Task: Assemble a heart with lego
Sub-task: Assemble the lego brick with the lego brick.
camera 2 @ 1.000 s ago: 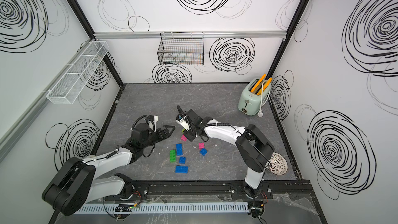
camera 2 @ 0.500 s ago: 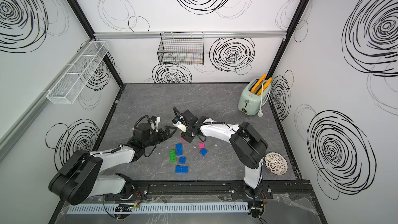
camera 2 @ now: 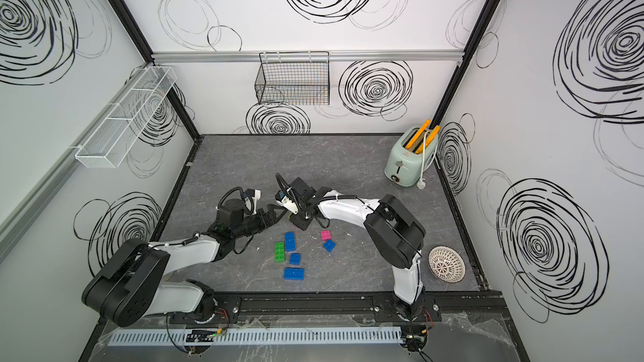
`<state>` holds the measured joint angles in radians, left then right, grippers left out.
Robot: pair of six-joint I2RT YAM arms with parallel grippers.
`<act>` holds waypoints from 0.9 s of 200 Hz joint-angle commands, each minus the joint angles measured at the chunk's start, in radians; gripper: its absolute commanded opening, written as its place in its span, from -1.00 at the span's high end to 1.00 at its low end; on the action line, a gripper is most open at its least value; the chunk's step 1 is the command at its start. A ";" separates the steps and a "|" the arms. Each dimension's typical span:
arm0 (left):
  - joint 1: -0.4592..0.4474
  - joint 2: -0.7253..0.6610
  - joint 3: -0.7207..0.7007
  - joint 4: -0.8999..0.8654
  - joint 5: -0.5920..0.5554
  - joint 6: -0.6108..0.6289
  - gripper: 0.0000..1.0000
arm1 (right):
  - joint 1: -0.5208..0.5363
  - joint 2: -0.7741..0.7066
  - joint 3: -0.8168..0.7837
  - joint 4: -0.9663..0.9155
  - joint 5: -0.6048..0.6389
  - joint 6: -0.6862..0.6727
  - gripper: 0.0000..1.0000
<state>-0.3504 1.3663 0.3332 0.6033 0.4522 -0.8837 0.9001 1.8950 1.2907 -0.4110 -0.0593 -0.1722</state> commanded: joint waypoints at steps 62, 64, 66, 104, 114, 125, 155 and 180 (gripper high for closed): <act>-0.003 0.025 0.003 0.068 0.017 -0.015 -0.96 | 0.010 0.053 0.029 -0.092 -0.001 0.005 0.55; -0.004 0.025 0.004 0.067 0.017 -0.015 -0.96 | 0.011 0.053 0.029 -0.092 -0.001 0.006 0.55; -0.003 0.027 0.004 0.068 0.018 -0.015 -0.96 | 0.011 0.053 0.027 -0.090 -0.001 0.006 0.55; -0.005 0.046 0.012 0.072 0.033 -0.023 -0.98 | 0.016 0.061 0.021 -0.091 0.016 0.010 0.55; -0.007 0.051 0.013 0.074 0.037 -0.026 -0.98 | 0.016 0.062 0.019 -0.093 0.022 0.010 0.55; -0.008 0.054 0.012 0.077 0.038 -0.026 -0.99 | 0.016 0.060 0.008 -0.088 0.023 0.008 0.55; -0.011 0.060 0.012 0.074 0.042 -0.026 -0.99 | 0.014 0.061 -0.022 -0.084 0.033 -0.005 0.55; -0.012 0.062 0.012 0.062 0.039 -0.024 -0.99 | 0.018 0.084 -0.009 -0.119 0.068 -0.005 0.55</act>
<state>-0.3580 1.4166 0.3332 0.6277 0.4786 -0.8963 0.9089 1.9144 1.3094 -0.4339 -0.0364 -0.1665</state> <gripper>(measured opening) 0.994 0.303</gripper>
